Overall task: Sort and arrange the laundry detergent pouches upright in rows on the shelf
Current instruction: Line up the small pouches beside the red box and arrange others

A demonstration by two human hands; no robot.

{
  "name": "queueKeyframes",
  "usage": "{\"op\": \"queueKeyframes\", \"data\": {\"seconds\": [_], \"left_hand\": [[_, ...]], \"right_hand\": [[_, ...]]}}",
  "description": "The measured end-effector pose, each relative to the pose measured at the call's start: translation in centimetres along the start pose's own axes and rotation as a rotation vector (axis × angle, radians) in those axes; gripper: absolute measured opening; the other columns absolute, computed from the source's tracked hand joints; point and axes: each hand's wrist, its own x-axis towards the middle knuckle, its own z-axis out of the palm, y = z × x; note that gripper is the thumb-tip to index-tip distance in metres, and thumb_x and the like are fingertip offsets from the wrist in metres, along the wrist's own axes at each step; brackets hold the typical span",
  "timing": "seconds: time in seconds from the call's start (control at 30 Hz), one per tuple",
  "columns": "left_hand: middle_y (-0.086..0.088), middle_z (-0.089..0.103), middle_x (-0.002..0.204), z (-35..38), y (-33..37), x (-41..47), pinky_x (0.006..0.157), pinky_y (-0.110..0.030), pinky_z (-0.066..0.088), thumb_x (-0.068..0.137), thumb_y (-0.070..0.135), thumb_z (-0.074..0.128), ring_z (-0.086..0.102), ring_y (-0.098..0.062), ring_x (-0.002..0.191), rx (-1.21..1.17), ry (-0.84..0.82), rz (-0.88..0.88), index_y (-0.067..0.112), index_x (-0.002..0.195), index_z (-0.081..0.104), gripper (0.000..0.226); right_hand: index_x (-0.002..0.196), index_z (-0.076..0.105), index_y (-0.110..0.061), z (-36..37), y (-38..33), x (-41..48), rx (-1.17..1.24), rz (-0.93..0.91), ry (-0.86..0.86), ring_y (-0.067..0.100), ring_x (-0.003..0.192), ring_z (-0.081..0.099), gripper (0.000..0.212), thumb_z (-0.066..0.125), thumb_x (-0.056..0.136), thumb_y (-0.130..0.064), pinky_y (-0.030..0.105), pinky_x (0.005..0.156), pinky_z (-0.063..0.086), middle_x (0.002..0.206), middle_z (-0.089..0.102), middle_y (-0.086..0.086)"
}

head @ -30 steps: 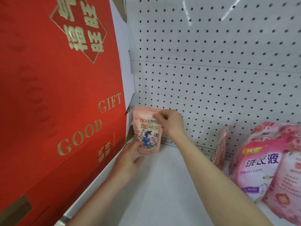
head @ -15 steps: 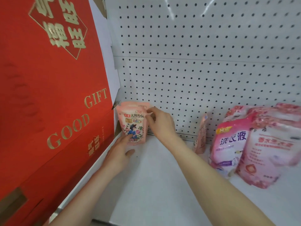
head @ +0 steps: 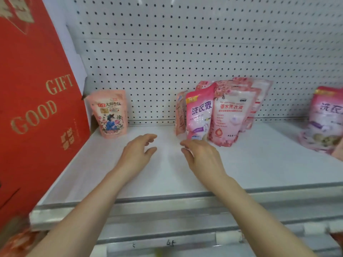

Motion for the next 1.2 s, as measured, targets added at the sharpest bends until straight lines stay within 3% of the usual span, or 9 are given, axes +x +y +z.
{"op": "queueKeyframes", "data": {"seconds": [0.3,0.43,0.53,0.67,0.77,0.87,1.0,1.07,1.2], "left_hand": [[-0.007,0.061,0.127,5.2,6.6,9.2,0.094,-0.037,0.047,0.090,0.036,0.058,0.060,-0.026,0.112,-0.102,0.062,-0.173,0.013,0.135,0.048,0.051],[-0.009,0.070,0.105,7.0,7.0,11.9,0.072,-0.031,0.044,0.095,0.035,0.050,0.065,-0.030,0.096,-0.121,0.147,-0.218,0.013,0.105,0.064,0.028],[-0.015,0.070,0.085,6.6,6.8,12.1,0.061,-0.031,0.034,0.096,0.027,0.048,0.063,-0.035,0.083,-0.067,0.235,-0.202,0.012,0.078,0.063,0.027],[-0.013,0.067,0.077,4.6,6.5,8.6,0.061,-0.033,0.033,0.093,0.020,0.050,0.060,-0.036,0.078,0.036,0.290,-0.179,0.009,0.087,0.069,0.023],[-0.004,0.057,0.068,3.0,6.5,3.9,0.057,-0.032,0.027,0.093,0.019,0.051,0.053,-0.030,0.068,0.085,0.315,-0.140,0.012,0.077,0.060,0.021],[0.002,0.066,0.093,2.2,6.5,-0.4,0.063,-0.029,0.040,0.093,0.021,0.054,0.061,-0.020,0.077,0.091,0.326,0.016,0.018,0.100,0.068,0.016],[0.008,0.051,0.136,2.2,6.3,-3.8,0.085,-0.024,0.049,0.090,0.030,0.059,0.059,-0.011,0.106,0.069,0.082,0.169,0.032,0.136,0.048,0.047],[0.005,0.046,0.142,2.1,5.4,-4.5,0.091,-0.027,0.044,0.089,0.030,0.061,0.053,-0.017,0.118,0.172,0.027,0.193,0.030,0.138,0.046,0.051],[0.003,0.045,0.145,0.7,3.0,-5.3,0.101,-0.025,0.036,0.092,0.033,0.058,0.047,-0.018,0.128,0.252,0.009,0.076,0.024,0.142,0.044,0.053]], "right_hand": [[0.099,0.072,-0.021,-4.4,7.7,-2.7,-0.108,0.211,0.124,0.028,0.079,0.066,0.012,0.067,0.089,-0.017,0.036,0.062,0.053,0.089,0.073,0.001],[0.099,0.071,-0.026,-4.6,9.7,-2.6,-0.105,0.255,0.091,0.022,0.083,0.066,0.011,0.063,0.092,-0.023,0.037,0.067,0.053,0.092,0.072,-0.005],[0.097,0.071,-0.027,-5.0,10.6,-1.8,-0.086,0.239,0.093,0.020,0.080,0.066,0.010,0.062,0.093,-0.024,0.037,0.067,0.053,0.090,0.072,-0.006],[0.099,0.072,-0.028,-5.2,9.7,-1.3,-0.012,0.202,0.056,0.021,0.069,0.065,0.010,0.064,0.093,-0.025,0.034,0.063,0.052,0.085,0.074,-0.006],[0.101,0.073,-0.027,-4.2,6.6,-1.2,0.098,0.111,-0.022,0.019,0.068,0.065,0.014,0.060,0.095,-0.028,0.034,0.067,0.054,0.087,0.075,-0.007],[0.115,0.070,-0.026,-3.4,1.9,-0.6,0.307,0.066,-0.078,0.009,0.076,0.067,0.027,0.056,0.097,-0.039,0.033,0.074,0.055,0.097,0.075,-0.007],[0.125,0.054,-0.032,-3.7,-3.5,2.2,0.483,0.172,-0.155,0.008,0.102,0.064,0.060,0.051,0.080,-0.072,0.035,0.084,0.054,0.111,0.069,-0.011],[0.126,0.053,-0.026,-3.4,-4.1,4.1,0.389,0.243,-0.154,0.020,0.104,0.063,0.059,0.058,0.082,-0.065,0.037,0.083,0.052,0.112,0.069,-0.003],[0.103,0.066,-0.007,-2.7,-3.7,7.2,0.376,0.298,-0.163,0.034,0.089,0.065,0.025,0.061,0.093,-0.029,0.038,0.072,0.050,0.091,0.071,0.013]]}}
